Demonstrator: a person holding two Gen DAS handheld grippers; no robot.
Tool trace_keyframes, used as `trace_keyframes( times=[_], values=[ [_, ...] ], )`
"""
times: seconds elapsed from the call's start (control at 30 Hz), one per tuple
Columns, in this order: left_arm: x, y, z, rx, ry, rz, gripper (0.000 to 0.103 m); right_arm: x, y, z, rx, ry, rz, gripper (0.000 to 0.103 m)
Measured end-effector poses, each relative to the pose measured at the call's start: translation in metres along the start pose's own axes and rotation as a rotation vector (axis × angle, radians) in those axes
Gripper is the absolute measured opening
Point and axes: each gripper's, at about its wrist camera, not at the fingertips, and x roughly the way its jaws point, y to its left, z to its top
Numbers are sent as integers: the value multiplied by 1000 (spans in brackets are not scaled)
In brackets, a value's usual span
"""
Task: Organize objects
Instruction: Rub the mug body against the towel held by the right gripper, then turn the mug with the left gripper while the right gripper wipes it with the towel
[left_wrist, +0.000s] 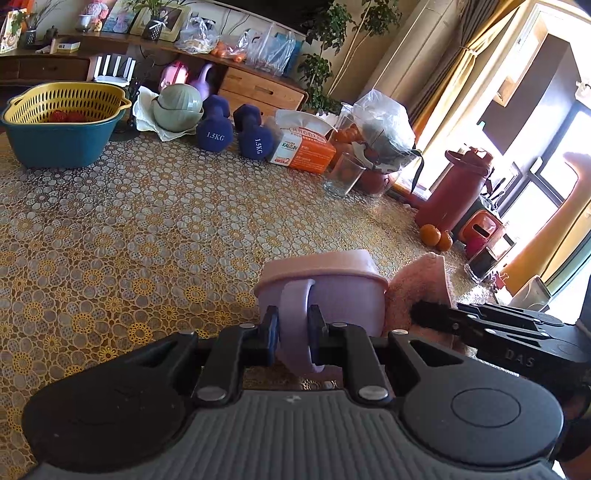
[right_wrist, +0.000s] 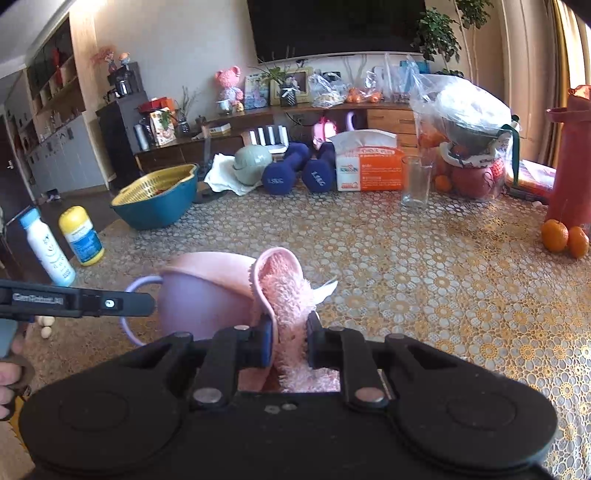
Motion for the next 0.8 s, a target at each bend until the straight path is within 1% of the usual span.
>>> trace_keyframes(
  times=[0.1, 0.2, 0.3, 0.4, 0.57, 0.7, 0.8],
  values=[
    [1, 3, -1, 3, 2, 15, 16, -6, 21, 2, -52, -13, 69, 17],
    [1, 6, -1, 8, 5, 25, 16, -4, 39, 4, -94, -15, 96, 17],
    [2, 8, -1, 11, 6, 29, 16, 2, 45, 4, -125, -21, 79, 17],
    [2, 11, -1, 8, 5, 27, 16, 8, 37, 6, -91, -12, 64, 17],
    [2, 13, -1, 4, 6, 32, 16, 21, 20, -2, -38, 26, 28, 17],
    [2, 17, -2, -1, 12, 39, 16, 32, 10, -11, -28, 62, -11, 17],
    [3, 21, -4, -6, 16, 47, 16, 31, 5, -14, -22, 63, -34, 17]
  ],
)
